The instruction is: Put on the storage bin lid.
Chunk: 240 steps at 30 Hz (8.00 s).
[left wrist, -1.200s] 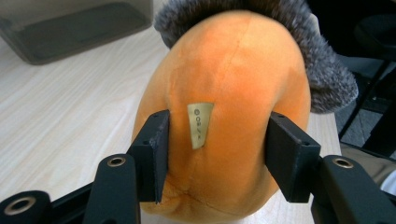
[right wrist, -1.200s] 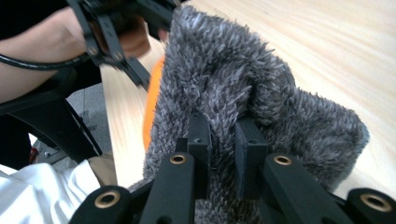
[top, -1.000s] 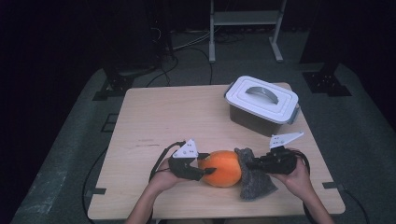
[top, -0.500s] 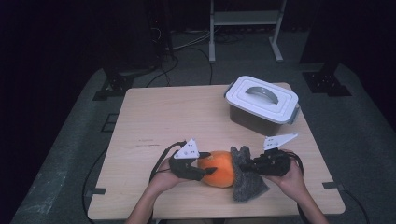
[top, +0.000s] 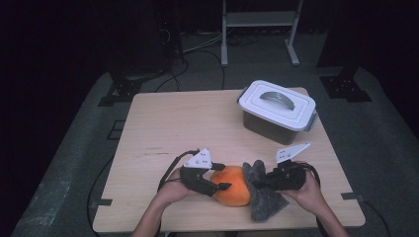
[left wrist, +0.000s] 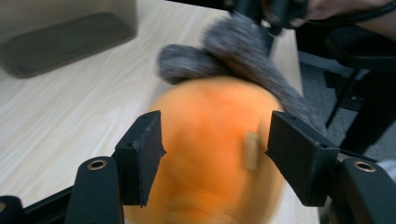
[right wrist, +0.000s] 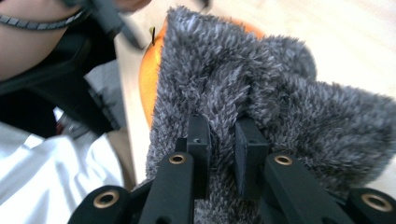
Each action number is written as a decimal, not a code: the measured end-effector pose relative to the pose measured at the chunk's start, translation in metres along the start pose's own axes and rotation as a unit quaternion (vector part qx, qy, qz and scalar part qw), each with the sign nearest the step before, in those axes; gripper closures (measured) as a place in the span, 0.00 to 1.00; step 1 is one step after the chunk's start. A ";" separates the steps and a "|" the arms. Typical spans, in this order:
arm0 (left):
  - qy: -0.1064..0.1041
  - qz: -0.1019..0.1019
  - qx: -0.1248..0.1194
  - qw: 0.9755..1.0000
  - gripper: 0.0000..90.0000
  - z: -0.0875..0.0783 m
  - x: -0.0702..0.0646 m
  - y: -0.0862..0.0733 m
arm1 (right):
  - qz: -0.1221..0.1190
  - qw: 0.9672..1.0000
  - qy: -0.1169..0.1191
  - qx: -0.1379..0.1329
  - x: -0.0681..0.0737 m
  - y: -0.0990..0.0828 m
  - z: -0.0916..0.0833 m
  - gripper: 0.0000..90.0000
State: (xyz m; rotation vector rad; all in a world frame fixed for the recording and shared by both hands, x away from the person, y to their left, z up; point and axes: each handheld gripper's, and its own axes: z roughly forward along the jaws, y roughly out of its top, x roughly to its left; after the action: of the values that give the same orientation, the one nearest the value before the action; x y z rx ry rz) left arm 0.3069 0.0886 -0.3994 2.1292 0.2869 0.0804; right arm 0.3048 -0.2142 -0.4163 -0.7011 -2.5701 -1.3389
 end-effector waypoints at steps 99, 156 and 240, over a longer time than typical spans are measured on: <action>-0.021 0.050 0.023 0.998 0.29 0.022 -0.012 -0.015 | 0.009 0.999 -0.026 0.025 -0.010 -0.015 -0.006 0.86; -0.027 0.064 0.028 0.997 0.19 0.020 -0.014 -0.011 | 0.116 0.980 -0.157 0.049 -0.056 -0.077 -0.104 0.83; 0.075 -0.027 -0.027 0.996 0.09 -0.047 0.008 -0.047 | 0.014 0.981 -0.174 -0.082 -0.101 0.063 -0.123 0.33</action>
State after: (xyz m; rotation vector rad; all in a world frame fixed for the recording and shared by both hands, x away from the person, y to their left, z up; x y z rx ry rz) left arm 0.2989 0.1538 -0.4131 2.0643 0.4265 0.2144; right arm 0.4147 -0.3160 -0.3329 -1.0824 -2.7145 -1.5530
